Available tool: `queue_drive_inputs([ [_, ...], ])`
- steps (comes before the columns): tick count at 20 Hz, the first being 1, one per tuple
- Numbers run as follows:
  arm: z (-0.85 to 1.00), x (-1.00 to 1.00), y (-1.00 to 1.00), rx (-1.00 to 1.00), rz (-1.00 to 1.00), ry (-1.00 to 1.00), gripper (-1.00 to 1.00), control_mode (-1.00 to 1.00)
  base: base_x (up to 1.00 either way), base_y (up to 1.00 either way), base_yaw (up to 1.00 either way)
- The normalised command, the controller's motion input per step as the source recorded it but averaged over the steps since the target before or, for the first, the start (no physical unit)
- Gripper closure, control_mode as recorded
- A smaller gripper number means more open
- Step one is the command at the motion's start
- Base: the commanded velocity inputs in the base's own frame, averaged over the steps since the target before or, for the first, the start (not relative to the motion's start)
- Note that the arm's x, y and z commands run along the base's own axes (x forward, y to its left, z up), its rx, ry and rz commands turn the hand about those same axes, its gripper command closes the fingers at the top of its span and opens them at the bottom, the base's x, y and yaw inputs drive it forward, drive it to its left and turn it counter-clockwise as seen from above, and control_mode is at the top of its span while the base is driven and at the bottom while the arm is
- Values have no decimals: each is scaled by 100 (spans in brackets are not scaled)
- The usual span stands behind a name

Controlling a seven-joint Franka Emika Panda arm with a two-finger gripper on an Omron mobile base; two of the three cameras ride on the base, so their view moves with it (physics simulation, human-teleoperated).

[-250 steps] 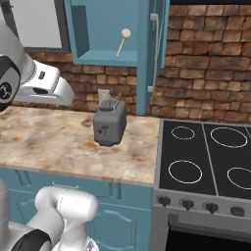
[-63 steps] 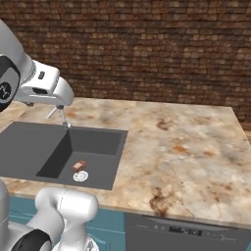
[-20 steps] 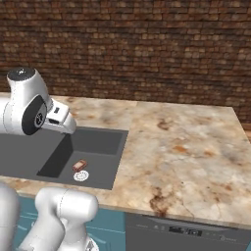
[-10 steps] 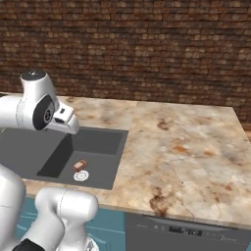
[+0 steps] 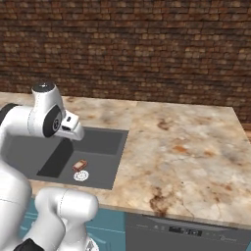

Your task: Pick up the dish brush and bar soap from the sink, and place them back in the cabinet, and close the cabinet door.

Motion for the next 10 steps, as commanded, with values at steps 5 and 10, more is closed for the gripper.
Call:
queue_drive_inputs([
  [5,-46,16,0,0,0,-2,-100,-100,0,0,0],
  [10,-40,18,2,0,0,0,-100,-100,0,0,0],
])
